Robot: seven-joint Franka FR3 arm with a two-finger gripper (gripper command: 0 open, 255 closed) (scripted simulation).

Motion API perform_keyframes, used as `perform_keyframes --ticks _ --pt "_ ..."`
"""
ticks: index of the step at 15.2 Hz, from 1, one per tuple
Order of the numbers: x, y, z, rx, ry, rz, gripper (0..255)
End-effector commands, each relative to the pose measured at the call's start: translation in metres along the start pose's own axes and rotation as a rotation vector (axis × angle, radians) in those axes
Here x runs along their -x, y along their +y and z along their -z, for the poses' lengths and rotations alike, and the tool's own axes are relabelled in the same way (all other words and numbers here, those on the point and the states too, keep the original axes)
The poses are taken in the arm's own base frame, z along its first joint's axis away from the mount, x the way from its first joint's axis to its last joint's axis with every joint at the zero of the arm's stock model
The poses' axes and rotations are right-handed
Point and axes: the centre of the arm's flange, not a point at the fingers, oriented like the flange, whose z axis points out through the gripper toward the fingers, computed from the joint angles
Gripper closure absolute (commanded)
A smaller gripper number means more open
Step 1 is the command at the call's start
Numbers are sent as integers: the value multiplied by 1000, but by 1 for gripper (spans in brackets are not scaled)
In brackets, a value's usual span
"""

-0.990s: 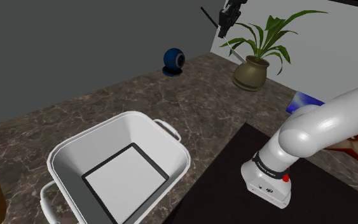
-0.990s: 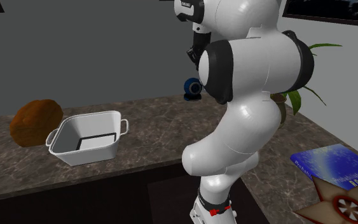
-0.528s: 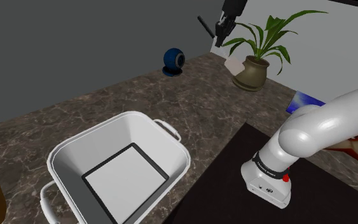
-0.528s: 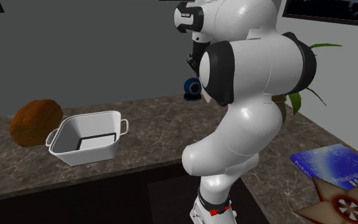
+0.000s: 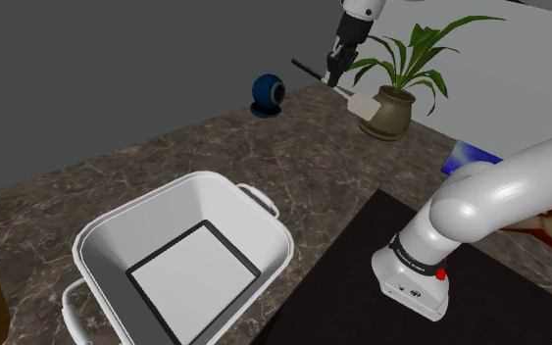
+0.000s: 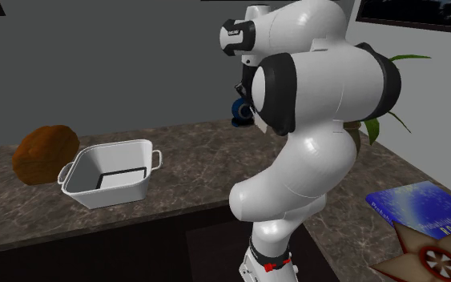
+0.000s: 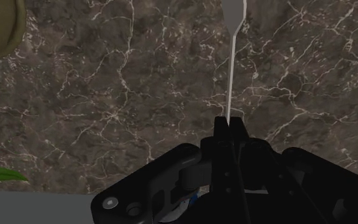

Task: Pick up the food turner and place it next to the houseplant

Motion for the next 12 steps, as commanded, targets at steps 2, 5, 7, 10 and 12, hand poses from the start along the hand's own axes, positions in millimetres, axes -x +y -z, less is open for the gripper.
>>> perform_keyframes --ticks 2,5,7,10,12 --pt "1 0 -16 0 0 0 255" --pt "2 0 -32 0 0 0 255" --pt "3 0 -43 0 0 0 255" --pt "4 0 -59 0 0 0 255" --pt "5 0 -69 0 0 0 255"
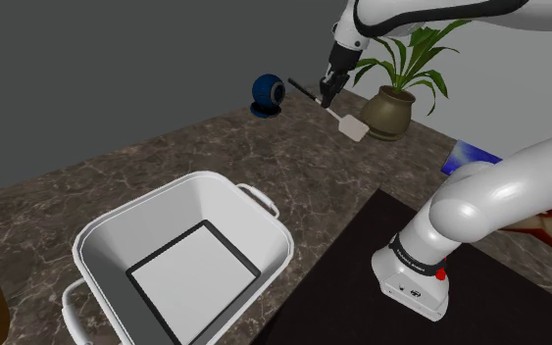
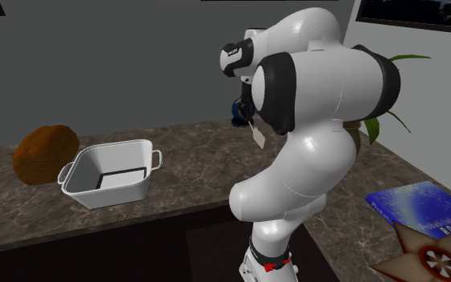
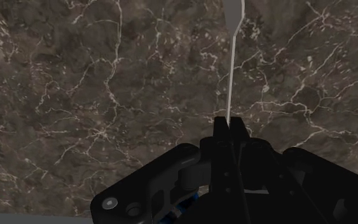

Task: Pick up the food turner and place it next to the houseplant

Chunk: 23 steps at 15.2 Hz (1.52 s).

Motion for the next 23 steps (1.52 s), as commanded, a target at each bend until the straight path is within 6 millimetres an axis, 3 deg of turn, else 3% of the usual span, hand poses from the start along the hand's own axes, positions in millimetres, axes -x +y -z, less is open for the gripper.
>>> perform_keyframes --ticks 1,23 --pt "0 0 -10 0 1 0 255" --pt "8 0 -126 0 1 0 255"
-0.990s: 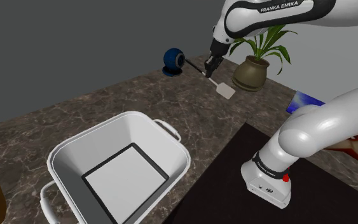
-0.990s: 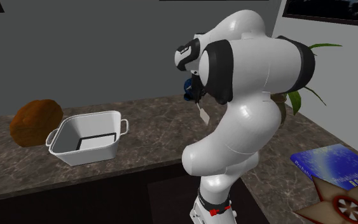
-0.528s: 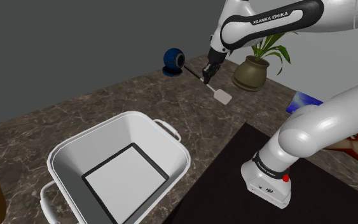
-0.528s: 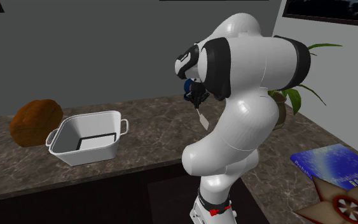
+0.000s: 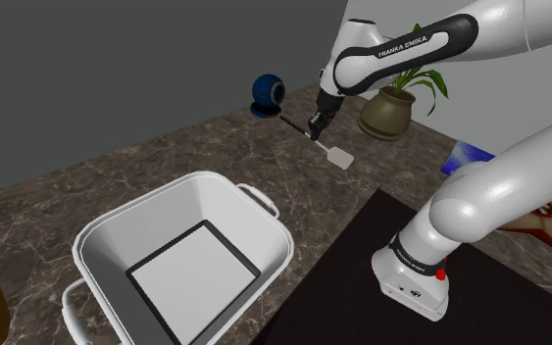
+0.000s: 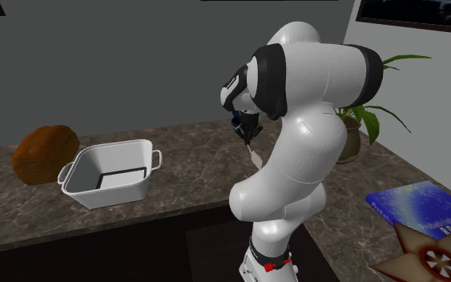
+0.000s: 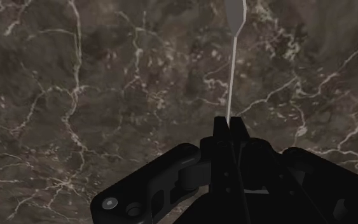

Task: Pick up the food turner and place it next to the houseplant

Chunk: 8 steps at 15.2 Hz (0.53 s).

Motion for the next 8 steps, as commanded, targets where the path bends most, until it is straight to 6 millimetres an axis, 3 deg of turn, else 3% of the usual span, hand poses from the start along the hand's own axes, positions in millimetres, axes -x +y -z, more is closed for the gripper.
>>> perform_keyframes --ticks 1,6,8 --pt "1 -1 -10 0 1 0 255" --pt "3 -1 -35 0 1 0 255" --pt "3 -1 -35 0 1 0 255"
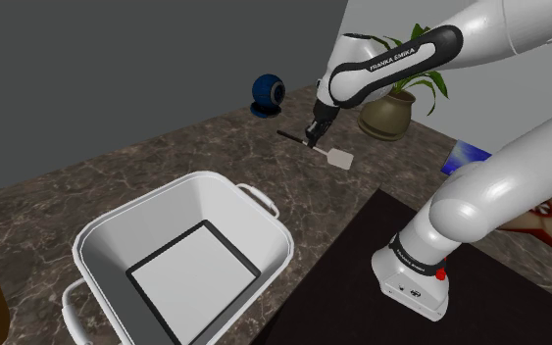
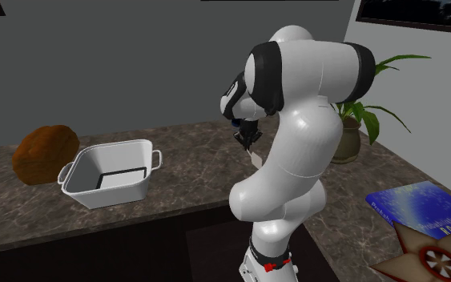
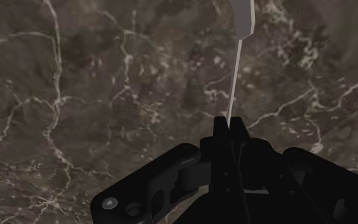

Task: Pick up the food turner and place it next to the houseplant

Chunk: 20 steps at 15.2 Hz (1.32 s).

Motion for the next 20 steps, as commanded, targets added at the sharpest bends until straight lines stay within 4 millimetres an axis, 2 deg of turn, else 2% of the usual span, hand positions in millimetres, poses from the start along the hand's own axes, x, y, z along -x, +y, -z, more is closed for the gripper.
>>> perform_keyframes --ticks 1,6,7,12,16,20 --pt "1 0 -4 -1 -5 0 255" --pt "1 0 -4 -1 -5 0 255" --pt "1 0 -3 -1 -5 0 0" --pt "1 0 -4 -1 -5 0 0" --pt "1 0 46 -1 -5 0 0" --pt "1 0 46 -1 -5 0 0"
